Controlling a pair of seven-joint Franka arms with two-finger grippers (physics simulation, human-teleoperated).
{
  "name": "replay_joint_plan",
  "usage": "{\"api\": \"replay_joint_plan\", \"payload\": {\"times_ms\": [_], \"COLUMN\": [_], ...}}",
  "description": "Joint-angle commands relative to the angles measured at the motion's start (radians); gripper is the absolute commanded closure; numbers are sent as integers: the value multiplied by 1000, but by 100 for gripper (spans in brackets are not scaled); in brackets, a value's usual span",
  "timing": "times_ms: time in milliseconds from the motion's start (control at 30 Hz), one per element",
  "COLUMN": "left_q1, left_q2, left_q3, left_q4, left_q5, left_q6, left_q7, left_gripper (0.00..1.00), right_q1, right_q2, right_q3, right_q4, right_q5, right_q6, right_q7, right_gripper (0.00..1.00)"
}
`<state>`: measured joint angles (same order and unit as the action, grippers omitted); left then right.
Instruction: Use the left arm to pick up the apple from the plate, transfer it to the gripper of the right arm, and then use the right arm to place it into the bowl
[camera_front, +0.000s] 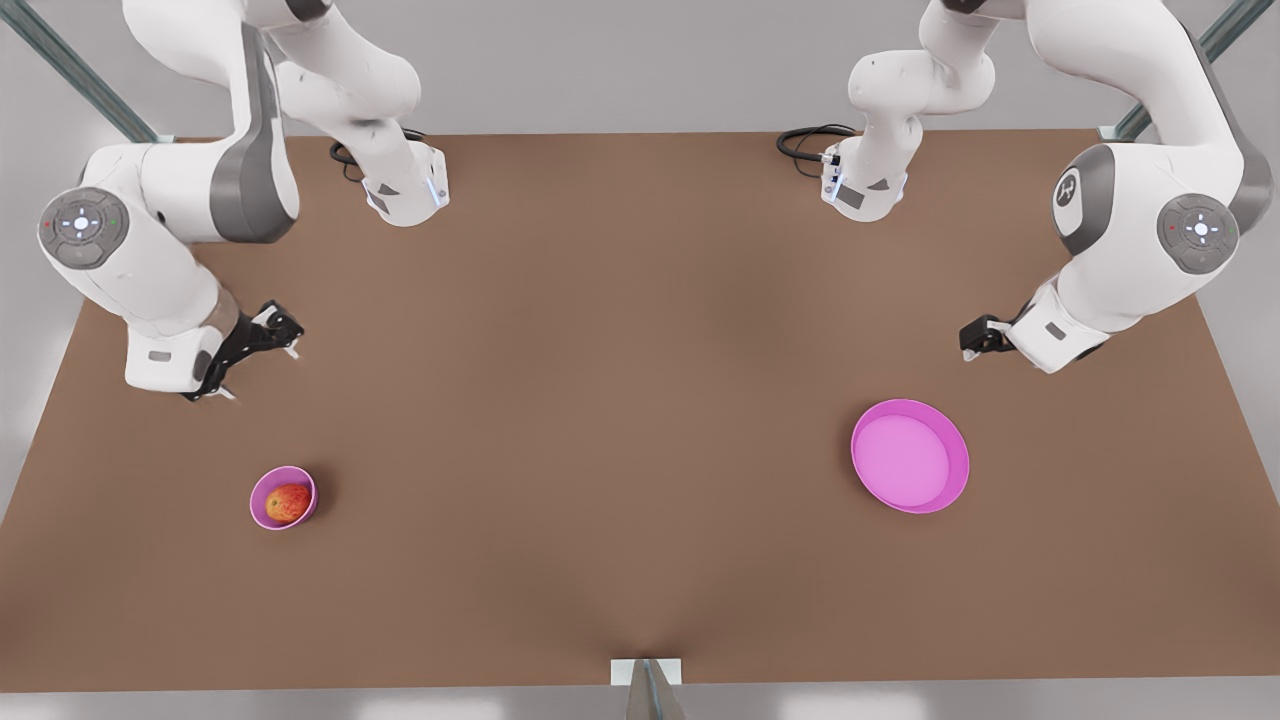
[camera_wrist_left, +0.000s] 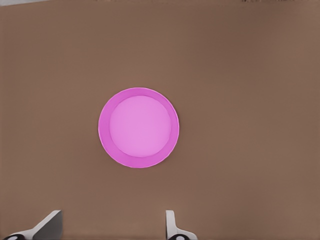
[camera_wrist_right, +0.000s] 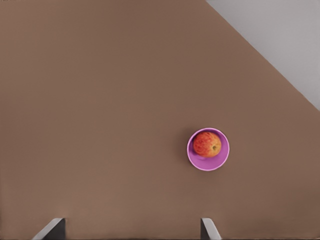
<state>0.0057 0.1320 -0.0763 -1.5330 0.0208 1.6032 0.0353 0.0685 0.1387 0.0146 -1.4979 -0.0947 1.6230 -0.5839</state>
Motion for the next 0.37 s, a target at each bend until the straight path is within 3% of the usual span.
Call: {"api": "replay_joint_plan", "payload": {"times_ms": [0,333], "left_q1": [-3,-7], "left_q2": [0,6], "left_q3": [0,0], "left_q4": [8,17], "left_q5": [1,1], "left_q6": [0,-11], "left_q7": [-95,-94], "left_gripper": [0,0], "right_q1": [13,20], "right_q2": [-8,12], "right_q3": [-41,-33], "right_q4": [-21,30], "right_q5": [39,50], "right_q6": [15,-8], "right_q7": [590,613], "right_gripper": [0,0]}}
